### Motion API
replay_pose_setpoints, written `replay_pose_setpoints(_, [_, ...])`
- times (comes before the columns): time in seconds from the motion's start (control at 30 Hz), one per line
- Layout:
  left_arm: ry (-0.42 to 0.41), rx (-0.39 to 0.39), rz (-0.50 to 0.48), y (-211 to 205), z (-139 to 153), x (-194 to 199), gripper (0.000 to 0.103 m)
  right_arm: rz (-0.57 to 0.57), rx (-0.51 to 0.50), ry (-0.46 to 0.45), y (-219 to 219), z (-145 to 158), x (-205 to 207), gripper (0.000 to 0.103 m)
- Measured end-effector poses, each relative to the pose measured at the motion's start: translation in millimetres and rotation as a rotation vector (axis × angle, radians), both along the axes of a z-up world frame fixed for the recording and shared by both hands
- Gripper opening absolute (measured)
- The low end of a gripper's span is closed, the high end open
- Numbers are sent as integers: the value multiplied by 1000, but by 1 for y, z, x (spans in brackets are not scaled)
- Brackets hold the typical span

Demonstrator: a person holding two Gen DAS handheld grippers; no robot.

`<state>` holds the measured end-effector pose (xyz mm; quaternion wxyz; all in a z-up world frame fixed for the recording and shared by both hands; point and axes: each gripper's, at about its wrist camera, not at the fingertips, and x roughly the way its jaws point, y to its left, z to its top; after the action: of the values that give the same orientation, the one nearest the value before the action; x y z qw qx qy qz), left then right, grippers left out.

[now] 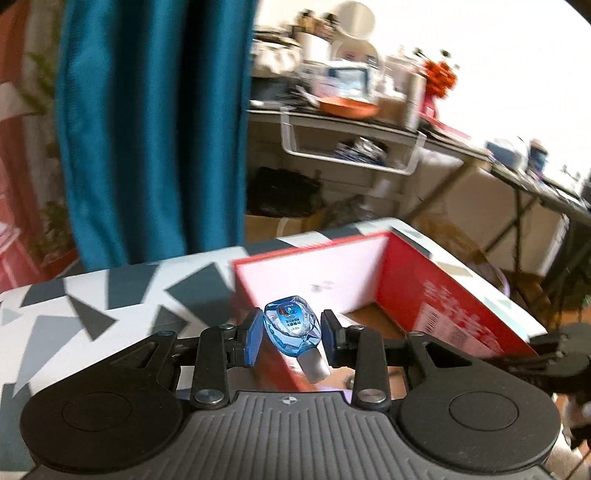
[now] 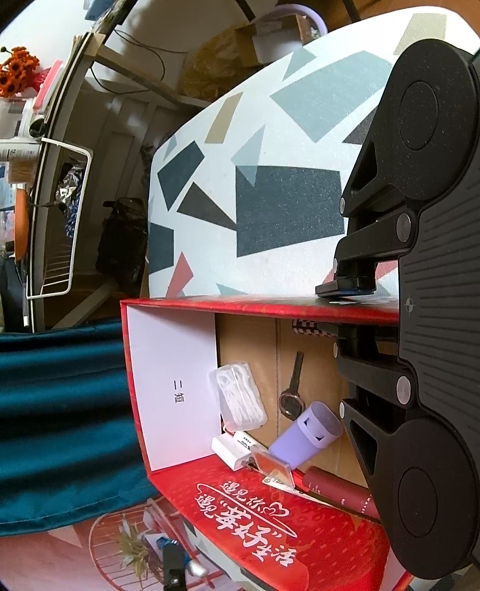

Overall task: Organize rigid objects
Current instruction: 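Carry the blue bottle into the red box and open the left gripper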

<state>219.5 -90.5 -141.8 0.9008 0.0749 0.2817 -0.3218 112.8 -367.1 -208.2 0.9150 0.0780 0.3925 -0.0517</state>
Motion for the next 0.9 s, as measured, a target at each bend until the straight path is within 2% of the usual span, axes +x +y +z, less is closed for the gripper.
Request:
replay_pose_setpoints(0.2, [-1, 61, -114, -30, -13, -7, 36, 3, 13, -7, -2, 0, -2, 12])
replay_pose_setpoints(0.37, [27, 150, -200, -52, -32, -6, 36, 6, 25, -14, -3, -1, -2, 12])
replay_pose_setpoints(0.7, [53, 252, -232, -84, -52, 8, 36, 25, 41, -22, -7, -2, -3, 14])
replay_pose_setpoints(0.9, [55, 272, -240, -95, -53, 13, 36, 32, 49, -26, -8, -2, -4, 14])
